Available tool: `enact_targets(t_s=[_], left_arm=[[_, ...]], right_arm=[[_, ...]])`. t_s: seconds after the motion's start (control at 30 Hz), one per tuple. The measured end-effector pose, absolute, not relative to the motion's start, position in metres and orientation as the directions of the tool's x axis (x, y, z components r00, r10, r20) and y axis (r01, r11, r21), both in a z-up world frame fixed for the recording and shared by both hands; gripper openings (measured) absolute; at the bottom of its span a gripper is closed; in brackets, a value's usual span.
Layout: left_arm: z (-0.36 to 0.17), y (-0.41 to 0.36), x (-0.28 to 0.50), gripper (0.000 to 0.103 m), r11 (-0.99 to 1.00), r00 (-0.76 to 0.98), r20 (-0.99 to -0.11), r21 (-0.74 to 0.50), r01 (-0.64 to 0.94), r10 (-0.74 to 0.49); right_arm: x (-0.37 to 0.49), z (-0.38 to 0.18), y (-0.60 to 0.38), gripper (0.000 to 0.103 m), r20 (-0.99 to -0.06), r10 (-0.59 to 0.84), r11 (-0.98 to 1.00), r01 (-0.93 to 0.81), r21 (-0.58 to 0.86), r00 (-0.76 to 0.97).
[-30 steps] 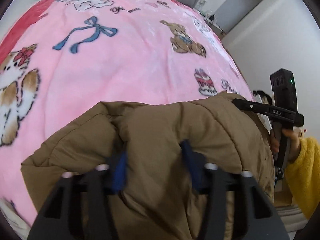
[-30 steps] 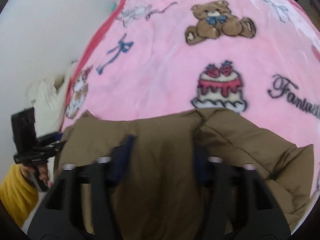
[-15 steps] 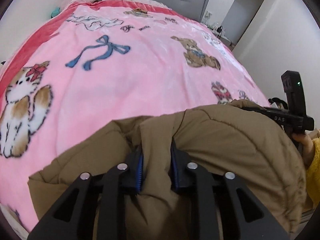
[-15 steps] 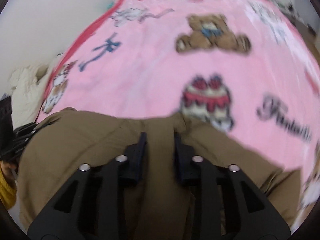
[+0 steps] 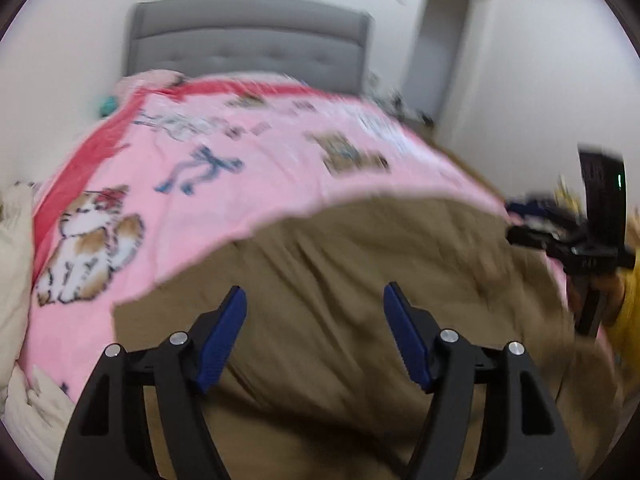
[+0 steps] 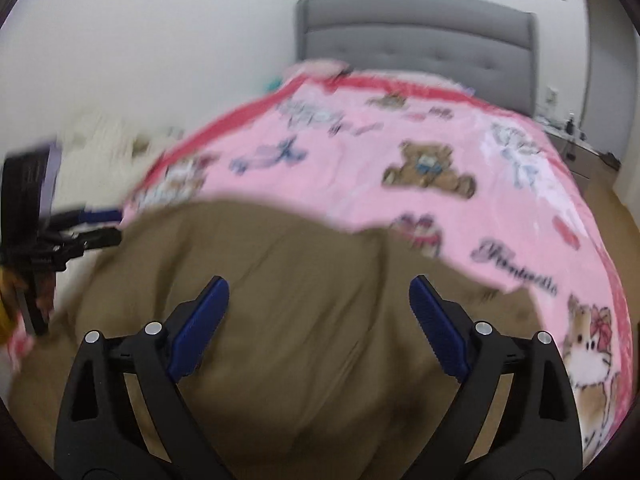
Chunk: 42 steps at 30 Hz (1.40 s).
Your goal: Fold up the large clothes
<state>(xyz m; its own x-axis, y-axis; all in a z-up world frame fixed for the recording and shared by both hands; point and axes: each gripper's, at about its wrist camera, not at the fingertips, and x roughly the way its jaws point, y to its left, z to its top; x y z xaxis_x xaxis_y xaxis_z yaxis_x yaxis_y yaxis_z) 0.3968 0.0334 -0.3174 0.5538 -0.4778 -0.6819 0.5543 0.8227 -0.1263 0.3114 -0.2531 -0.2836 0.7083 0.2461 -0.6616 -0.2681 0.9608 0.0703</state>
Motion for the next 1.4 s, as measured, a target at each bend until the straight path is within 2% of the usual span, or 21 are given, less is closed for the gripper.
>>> enact_targets(t_s=[0.07,0.27,0.47,0.5,0.53,0.6,0.7,0.87,1.0,1.23,1.4], left_arm=[[-0.332,0.030,0.389,0.070,0.818,0.545,-0.704,-0.089,0.569,-0.456],[-0.356,0.038,0.388,0.070,0.808,0.496,-0.739,-0.109,0.579,-0.456],[-0.343,0.035,0.380,0.070,0.812,0.497,-0.763,-0.063,0.580,-0.414],[-0.334,0.039,0.373,0.072,0.817,0.517,-0.754,-0.047,0.575,-0.406],[-0.325,0.045,0.363,0.083,0.826,0.539,-0.742,-0.036,0.562,-0.399],[-0.310,0.063,0.339,0.094,0.845,0.591,-0.706,-0.018,0.535,-0.390],[-0.294,0.092,0.293,0.097,0.845,0.610,-0.690,-0.005,0.534,-0.389],[-0.291,0.145,0.192,0.097,0.817,0.515,-0.778,0.003,0.577,-0.361],[-0.298,0.169,0.116,0.097,0.808,0.489,-0.823,0.065,0.585,-0.288],[-0.318,0.171,-0.002,0.097,0.782,0.488,-0.852,0.171,0.600,-0.189],[-0.340,0.152,-0.047,0.097,0.765,0.537,-0.836,0.273,0.583,-0.111]], right_arm=[[0.306,-0.301,-0.244,0.088,-0.697,0.186,0.967,-0.256,0.004,0.693],[0.301,-0.336,-0.245,0.091,-0.715,0.126,0.971,-0.233,-0.052,0.687],[0.303,-0.323,-0.239,0.090,-0.744,0.087,0.979,-0.194,-0.058,0.662],[0.295,-0.311,-0.240,0.090,-0.730,0.081,0.984,-0.173,-0.052,0.679],[0.284,-0.300,-0.242,0.090,-0.711,0.086,0.986,-0.161,-0.038,0.697],[0.253,-0.278,-0.246,0.091,-0.677,0.086,0.990,-0.141,-0.027,0.731],[0.193,-0.256,-0.250,0.095,-0.680,0.056,0.991,-0.122,-0.051,0.732],[0.079,-0.256,-0.257,0.095,-0.784,-0.065,0.987,-0.078,-0.143,0.617],[-0.017,-0.270,-0.266,0.095,-0.793,-0.255,0.940,-0.050,-0.337,0.554],[-0.102,-0.303,-0.267,0.095,-0.790,-0.299,0.889,-0.144,-0.435,0.536],[-0.135,-0.324,-0.269,0.095,-0.757,-0.305,0.860,-0.175,-0.480,0.578]])
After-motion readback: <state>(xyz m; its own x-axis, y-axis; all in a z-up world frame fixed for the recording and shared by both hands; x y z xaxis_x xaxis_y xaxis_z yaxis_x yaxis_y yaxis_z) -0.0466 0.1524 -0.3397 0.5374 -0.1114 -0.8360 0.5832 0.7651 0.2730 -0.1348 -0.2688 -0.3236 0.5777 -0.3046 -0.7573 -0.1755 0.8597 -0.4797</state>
